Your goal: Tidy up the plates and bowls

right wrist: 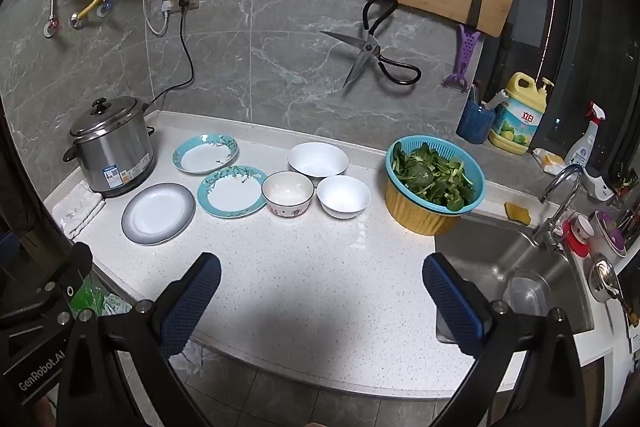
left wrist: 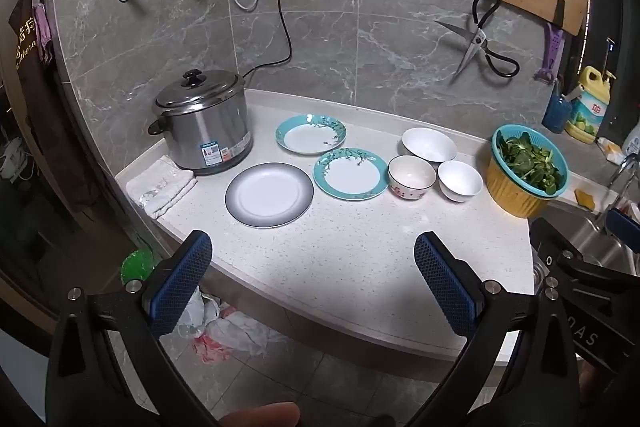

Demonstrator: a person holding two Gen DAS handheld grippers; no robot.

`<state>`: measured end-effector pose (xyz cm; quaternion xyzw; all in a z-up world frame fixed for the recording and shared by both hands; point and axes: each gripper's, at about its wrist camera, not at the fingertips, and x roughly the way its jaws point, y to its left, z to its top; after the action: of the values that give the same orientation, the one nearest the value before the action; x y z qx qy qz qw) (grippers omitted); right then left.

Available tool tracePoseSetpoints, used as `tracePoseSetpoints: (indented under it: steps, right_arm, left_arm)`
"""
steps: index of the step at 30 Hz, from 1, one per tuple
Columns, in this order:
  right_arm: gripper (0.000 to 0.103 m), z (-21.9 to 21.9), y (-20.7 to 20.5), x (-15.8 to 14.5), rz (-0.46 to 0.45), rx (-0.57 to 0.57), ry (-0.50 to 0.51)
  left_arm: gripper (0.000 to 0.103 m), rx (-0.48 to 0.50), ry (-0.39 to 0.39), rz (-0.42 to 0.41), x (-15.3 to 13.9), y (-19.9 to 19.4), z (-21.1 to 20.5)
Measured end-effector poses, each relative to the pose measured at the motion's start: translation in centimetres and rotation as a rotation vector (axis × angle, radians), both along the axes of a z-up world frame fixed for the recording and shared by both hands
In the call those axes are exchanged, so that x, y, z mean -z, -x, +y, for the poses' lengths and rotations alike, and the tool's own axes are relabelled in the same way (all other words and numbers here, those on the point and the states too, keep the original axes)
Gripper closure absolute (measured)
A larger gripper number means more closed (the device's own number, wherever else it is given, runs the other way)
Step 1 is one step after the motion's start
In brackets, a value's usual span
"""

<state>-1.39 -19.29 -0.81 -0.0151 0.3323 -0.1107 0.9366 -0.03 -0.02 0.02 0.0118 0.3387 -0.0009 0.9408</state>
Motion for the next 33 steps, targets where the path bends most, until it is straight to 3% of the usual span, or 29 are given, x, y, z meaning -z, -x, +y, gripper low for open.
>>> tracePoseSetpoints:
  steps: [33]
  right_arm:
    - [0.0, -0.03, -0.11, 0.04, 0.005, 0.001, -0.007]
  left_arm:
    - [0.0, 0.001, -0.002, 0.006, 0.26, -0.1, -0.39]
